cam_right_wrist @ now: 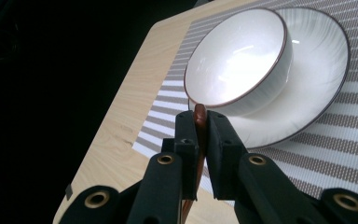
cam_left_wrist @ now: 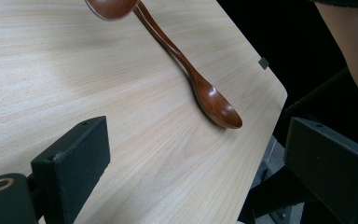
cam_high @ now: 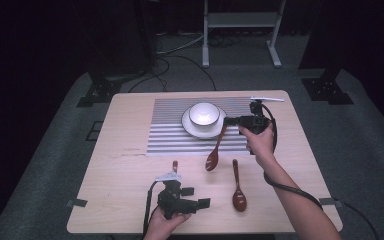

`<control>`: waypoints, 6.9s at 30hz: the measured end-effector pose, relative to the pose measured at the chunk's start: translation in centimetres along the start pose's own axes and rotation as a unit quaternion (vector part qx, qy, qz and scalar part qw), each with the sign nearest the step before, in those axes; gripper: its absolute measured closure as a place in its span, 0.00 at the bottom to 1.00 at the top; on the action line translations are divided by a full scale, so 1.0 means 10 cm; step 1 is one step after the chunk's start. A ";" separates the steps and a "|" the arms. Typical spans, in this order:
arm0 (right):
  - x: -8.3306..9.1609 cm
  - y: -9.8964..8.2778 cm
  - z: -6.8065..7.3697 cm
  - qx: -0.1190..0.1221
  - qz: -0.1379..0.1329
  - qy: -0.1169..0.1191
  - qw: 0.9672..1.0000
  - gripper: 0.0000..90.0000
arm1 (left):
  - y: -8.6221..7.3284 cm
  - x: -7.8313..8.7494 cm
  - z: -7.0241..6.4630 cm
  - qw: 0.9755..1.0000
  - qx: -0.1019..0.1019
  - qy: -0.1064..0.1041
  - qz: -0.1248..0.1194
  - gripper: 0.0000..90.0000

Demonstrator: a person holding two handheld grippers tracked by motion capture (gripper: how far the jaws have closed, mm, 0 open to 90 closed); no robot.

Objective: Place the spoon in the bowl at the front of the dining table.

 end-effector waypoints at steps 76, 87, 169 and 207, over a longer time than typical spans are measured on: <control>-0.04 1.01 -0.11 -0.075 -0.126 -0.111 0.983 0.90 | -0.01 0.03 0.02 1.000 -0.004 0.003 -0.002 0.07; -0.15 0.88 -0.30 -0.086 -0.102 -0.107 0.985 0.87 | -0.01 0.03 0.02 1.000 -0.005 0.005 -0.001 0.07; -0.20 0.26 -0.32 -0.024 0.001 -0.085 0.996 0.63 | 0.02 0.04 0.05 1.000 -0.006 0.014 -0.007 0.07; 0.08 -0.26 -0.37 0.000 0.059 -0.065 0.996 0.55 | 0.02 0.05 0.07 1.000 -0.004 0.018 -0.008 0.07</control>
Point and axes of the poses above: each handheld gripper's, and its own axes: x roughly backward along the jaws, y roughly out of its top, z roughly to its left, the point moved 5 cm from there along -x, roughly forward along the jaws, and after that the axes turned 11 degrees about z, right-handed, at the moved point
